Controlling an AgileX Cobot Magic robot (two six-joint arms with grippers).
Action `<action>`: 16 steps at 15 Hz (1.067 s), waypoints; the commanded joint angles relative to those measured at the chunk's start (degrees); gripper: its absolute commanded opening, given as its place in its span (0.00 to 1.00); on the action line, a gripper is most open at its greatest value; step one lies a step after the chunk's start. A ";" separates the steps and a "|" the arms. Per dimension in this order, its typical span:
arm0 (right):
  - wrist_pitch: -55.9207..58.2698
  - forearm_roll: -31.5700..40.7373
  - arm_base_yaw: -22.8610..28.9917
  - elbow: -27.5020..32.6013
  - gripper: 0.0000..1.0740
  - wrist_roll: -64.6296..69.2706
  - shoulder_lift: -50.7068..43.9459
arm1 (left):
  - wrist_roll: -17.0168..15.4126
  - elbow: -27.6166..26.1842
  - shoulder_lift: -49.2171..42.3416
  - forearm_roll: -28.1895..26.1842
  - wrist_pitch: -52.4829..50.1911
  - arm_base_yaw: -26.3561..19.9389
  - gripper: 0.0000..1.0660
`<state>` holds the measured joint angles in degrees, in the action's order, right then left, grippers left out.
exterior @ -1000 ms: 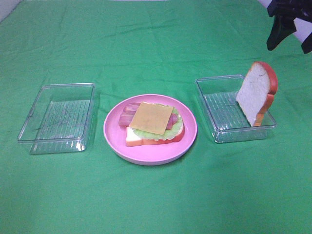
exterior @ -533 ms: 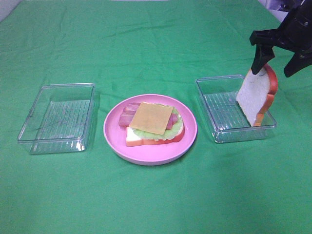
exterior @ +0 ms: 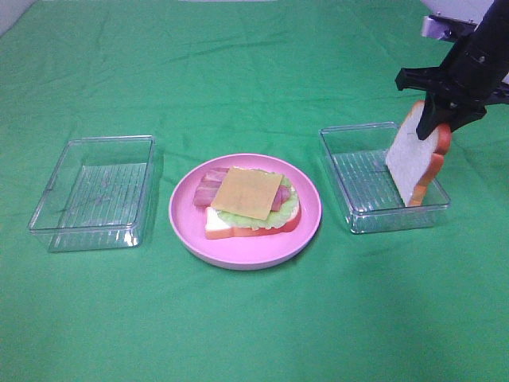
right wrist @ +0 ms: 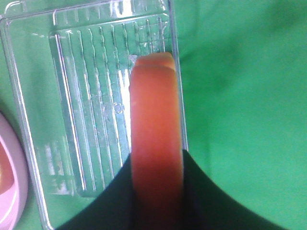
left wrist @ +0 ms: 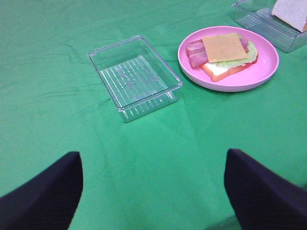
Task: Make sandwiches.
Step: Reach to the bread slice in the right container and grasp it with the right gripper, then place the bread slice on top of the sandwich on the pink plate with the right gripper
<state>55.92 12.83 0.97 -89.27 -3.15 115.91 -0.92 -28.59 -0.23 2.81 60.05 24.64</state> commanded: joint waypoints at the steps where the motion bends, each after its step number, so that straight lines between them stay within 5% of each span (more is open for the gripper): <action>1: 0.69 0.00 -0.34 -0.34 0.00 -0.63 -0.63 | -0.63 0.06 -1.43 -0.06 -0.23 -0.23 0.72; 7: 2.75 5.79 -0.23 -0.29 0.00 -0.86 -9.00 | -0.63 0.06 -1.43 -0.06 -0.23 -0.23 0.72; 12: 1.83 15.99 6.88 3.61 0.00 -3.04 -10.94 | -0.63 0.06 -1.43 -0.06 -0.23 -0.23 0.72; 16: -7.39 39.82 12.55 11.75 0.00 -14.04 -9.63 | -0.63 0.06 -1.43 -0.06 -0.23 -0.23 0.72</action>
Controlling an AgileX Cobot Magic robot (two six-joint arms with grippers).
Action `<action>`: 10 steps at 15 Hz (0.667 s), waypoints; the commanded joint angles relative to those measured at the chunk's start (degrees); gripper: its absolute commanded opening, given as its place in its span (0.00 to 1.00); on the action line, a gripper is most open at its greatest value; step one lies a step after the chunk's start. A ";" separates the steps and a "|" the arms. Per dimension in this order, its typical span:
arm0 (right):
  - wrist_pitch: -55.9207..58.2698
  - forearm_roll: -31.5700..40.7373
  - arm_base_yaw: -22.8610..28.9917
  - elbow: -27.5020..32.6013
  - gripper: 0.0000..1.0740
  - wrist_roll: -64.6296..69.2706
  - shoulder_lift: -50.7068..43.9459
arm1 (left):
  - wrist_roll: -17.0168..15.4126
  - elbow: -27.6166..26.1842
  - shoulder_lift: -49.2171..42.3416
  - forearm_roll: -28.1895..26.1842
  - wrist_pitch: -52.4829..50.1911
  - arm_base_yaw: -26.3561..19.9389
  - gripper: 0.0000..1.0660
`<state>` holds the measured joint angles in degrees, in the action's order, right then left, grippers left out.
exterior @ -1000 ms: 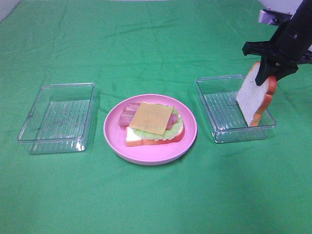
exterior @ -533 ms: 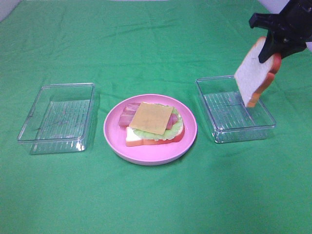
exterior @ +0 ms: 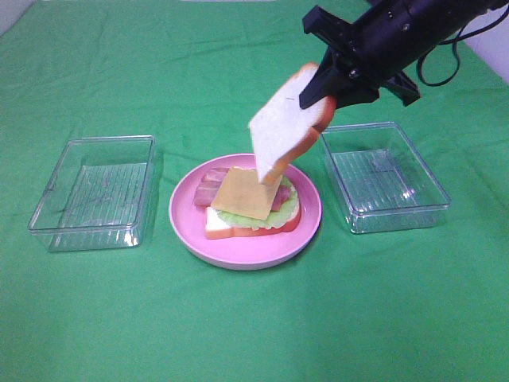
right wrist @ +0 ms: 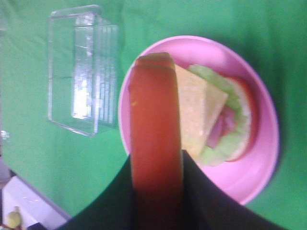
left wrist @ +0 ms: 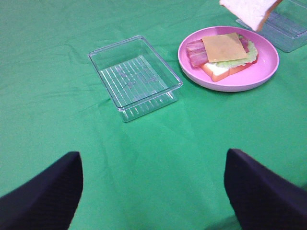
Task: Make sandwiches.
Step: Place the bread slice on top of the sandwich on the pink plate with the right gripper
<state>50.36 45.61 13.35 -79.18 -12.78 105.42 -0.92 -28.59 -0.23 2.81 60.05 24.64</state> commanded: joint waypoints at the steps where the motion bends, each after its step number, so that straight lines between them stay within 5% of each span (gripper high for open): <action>1: -1.83 9.68 0.17 2.23 0.00 -5.73 1.49 | -0.63 0.06 -1.43 -0.06 -0.23 -0.23 0.72; 5: -0.29 23.09 1.83 2.98 0.00 -13.69 8.65 | -0.63 0.06 -1.43 -0.06 -0.23 -0.23 0.72; 10: -1.03 26.36 2.69 3.27 0.00 -14.21 14.44 | -0.63 0.06 -1.43 -0.06 -0.23 -0.23 0.72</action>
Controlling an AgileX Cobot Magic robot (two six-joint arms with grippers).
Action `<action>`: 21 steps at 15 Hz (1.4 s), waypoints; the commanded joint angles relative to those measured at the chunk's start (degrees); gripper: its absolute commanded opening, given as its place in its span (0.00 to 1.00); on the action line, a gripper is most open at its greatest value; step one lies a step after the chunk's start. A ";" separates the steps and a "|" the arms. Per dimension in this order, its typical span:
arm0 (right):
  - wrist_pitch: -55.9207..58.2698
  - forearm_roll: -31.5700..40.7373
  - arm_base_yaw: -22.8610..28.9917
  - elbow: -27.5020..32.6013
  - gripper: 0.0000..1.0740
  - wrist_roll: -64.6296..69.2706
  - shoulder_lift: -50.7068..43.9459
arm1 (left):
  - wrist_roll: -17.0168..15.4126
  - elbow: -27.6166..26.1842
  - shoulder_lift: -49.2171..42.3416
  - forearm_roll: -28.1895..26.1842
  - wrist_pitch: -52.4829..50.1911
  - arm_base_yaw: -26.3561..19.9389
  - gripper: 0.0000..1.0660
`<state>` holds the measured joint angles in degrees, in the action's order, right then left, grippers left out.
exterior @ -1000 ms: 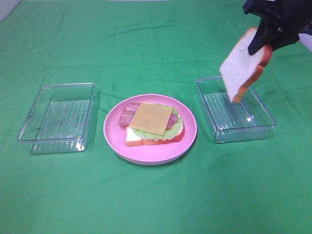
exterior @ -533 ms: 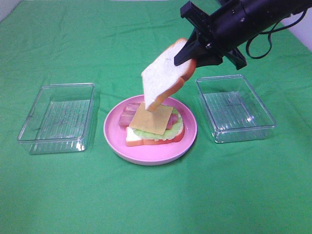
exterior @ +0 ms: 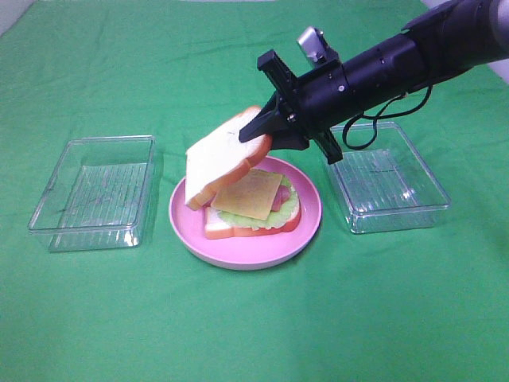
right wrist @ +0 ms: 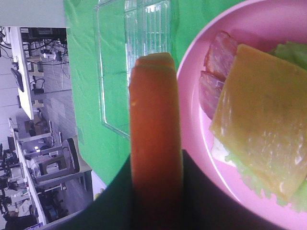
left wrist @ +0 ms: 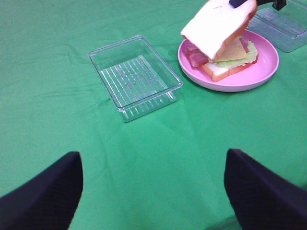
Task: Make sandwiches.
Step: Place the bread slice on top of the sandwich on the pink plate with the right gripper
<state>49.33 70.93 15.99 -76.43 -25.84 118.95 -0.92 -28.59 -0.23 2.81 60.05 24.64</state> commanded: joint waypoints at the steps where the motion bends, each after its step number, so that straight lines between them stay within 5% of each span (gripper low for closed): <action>1: -0.86 1.15 0.06 1.26 0.00 -1.09 1.38 | -0.63 0.06 -1.43 -0.06 -0.23 -0.23 0.72; 6: -3.72 7.62 0.06 4.01 0.00 -4.35 2.23 | -0.63 0.06 -1.43 -0.06 -0.23 -0.23 0.72; 12: -4.18 7.33 0.00 4.01 0.00 -5.33 3.04 | -0.63 0.06 -1.43 -0.06 -0.23 -0.23 0.72; 14: -4.01 5.50 0.00 4.01 0.16 -5.33 3.04 | -0.63 0.06 -1.43 -0.06 -0.23 -0.23 0.72; 15: -3.84 4.41 0.00 4.01 0.33 -5.33 2.98 | -0.63 0.06 -1.43 -0.06 -0.23 -0.23 0.72; 16: -4.01 2.81 0.00 4.01 0.66 -5.33 2.46 | -0.63 0.06 -1.43 -0.06 -0.23 -0.23 0.72; 17: -4.13 1.89 0.00 4.01 0.74 -5.39 1.95 | -0.63 0.06 -1.43 -0.06 -0.23 -0.23 0.72; 21: -4.58 -3.61 0.00 4.01 0.77 -3.32 -0.74 | -0.63 0.06 -1.43 -0.06 -0.23 -0.23 0.72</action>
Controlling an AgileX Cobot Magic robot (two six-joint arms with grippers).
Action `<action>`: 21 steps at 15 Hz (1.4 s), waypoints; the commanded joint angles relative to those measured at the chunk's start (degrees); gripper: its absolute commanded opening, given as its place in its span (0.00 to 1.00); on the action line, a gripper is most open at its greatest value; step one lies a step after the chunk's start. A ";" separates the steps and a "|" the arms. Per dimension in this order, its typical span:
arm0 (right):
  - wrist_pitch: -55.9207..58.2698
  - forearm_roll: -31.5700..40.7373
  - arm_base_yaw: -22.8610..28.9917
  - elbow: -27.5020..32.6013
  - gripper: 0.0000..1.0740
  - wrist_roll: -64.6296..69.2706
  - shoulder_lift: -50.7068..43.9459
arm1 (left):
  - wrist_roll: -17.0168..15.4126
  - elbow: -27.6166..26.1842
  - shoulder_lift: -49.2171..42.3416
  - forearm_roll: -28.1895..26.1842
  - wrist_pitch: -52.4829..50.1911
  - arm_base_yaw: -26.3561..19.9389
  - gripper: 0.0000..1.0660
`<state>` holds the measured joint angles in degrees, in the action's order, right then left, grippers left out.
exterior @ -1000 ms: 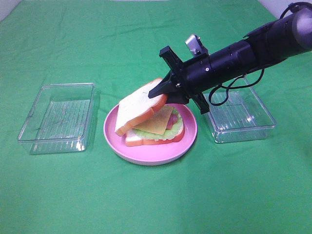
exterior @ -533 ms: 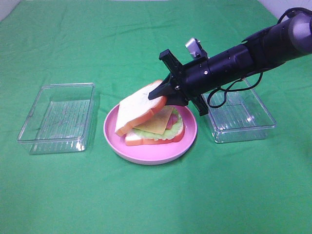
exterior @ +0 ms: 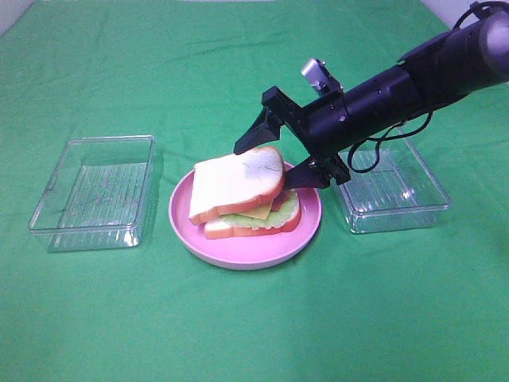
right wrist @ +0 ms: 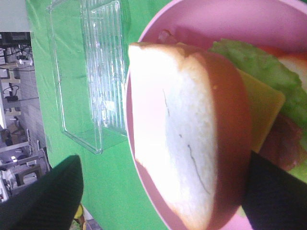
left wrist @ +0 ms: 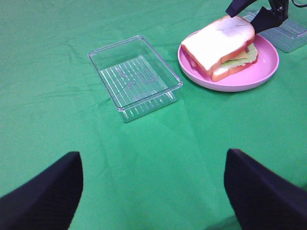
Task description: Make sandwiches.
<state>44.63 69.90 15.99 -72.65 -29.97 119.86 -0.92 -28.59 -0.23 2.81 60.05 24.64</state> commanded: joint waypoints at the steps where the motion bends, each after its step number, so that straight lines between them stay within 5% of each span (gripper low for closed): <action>1: 0.23 -6.30 0.00 0.23 0.77 2.92 -2.69 | -0.63 0.06 -1.43 -0.06 -0.23 -0.23 0.72; 5: 0.57 -24.81 0.00 0.23 0.77 11.34 -7.85 | -0.63 0.06 -1.43 -0.06 -0.23 -0.23 0.72; 6: 4.30 -36.44 0.00 0.23 0.76 12.78 -12.95 | -0.40 0.06 -1.43 -0.11 -0.23 -0.23 0.72; 8: 11.17 -46.35 0.00 0.69 0.76 16.04 -19.65 | -0.46 0.06 -1.43 -0.34 -0.23 -0.23 0.72; 10: 13.12 -50.59 0.00 3.15 0.76 17.19 -26.30 | -0.23 0.06 -1.43 -1.32 -0.23 -0.23 0.72; 14: 13.12 -55.52 0.00 19.77 0.75 16.67 -52.14 | 0.06 0.06 -1.43 -1.55 -0.23 -0.23 0.72; 21: 14.78 -55.81 0.00 40.11 0.75 14.84 -86.57 | 0.06 0.06 -1.43 -1.49 -0.23 -0.23 0.72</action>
<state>59.36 14.44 15.99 -33.00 -14.27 34.38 -0.80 -28.59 -0.23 1.49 60.05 24.64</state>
